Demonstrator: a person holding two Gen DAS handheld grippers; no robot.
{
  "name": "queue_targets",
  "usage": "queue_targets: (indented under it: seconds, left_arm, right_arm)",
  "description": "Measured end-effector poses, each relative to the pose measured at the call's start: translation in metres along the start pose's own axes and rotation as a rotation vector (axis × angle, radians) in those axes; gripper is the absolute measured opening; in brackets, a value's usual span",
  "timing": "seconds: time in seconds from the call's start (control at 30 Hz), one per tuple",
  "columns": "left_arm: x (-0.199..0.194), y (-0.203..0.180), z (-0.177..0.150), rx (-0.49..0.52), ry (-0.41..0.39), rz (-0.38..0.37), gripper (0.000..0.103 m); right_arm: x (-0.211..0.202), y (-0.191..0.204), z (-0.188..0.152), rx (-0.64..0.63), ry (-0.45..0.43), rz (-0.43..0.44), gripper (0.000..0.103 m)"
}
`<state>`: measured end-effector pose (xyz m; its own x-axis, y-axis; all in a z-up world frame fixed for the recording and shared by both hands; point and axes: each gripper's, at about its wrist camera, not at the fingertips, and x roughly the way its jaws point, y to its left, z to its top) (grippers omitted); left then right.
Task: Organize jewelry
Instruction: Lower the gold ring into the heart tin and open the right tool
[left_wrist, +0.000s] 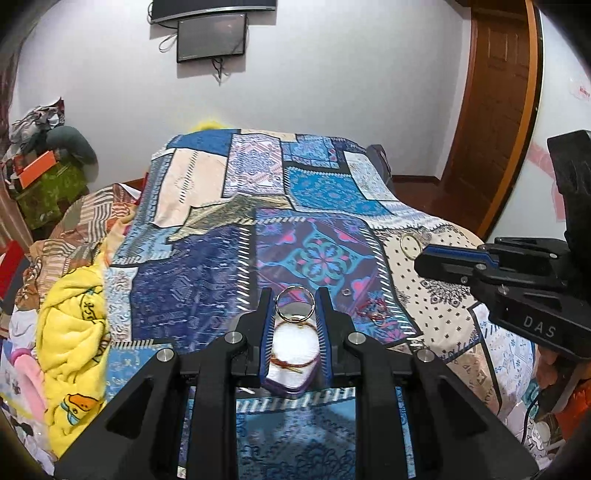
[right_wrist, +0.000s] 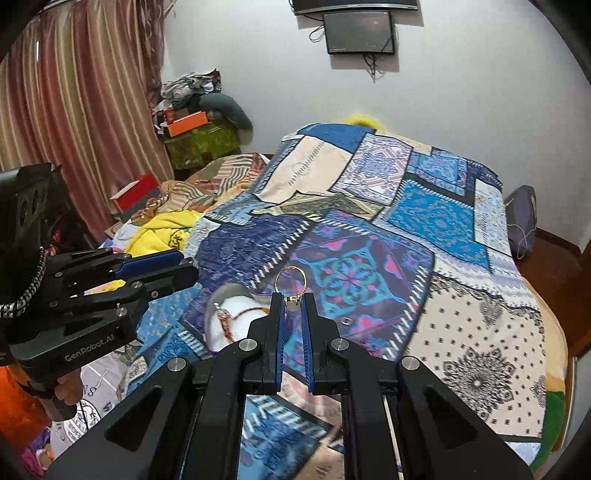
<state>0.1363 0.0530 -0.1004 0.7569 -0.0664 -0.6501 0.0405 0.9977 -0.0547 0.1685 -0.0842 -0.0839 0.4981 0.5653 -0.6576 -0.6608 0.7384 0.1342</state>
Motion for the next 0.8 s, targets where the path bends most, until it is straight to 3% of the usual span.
queue_targets:
  seconds: [0.23, 0.8]
  left_arm:
    - [0.006, 0.026, -0.004, -0.04, 0.015, 0.006, 0.021]
    - [0.072, 0.049, -0.027, -0.083, 0.164, -0.051, 0.021]
  right_arm:
    - [0.03, 0.016, -0.004, -0.01, 0.056, 0.044, 0.008]
    - [0.089, 0.024, -0.02, -0.04, 0.206, 0.083, 0.008]
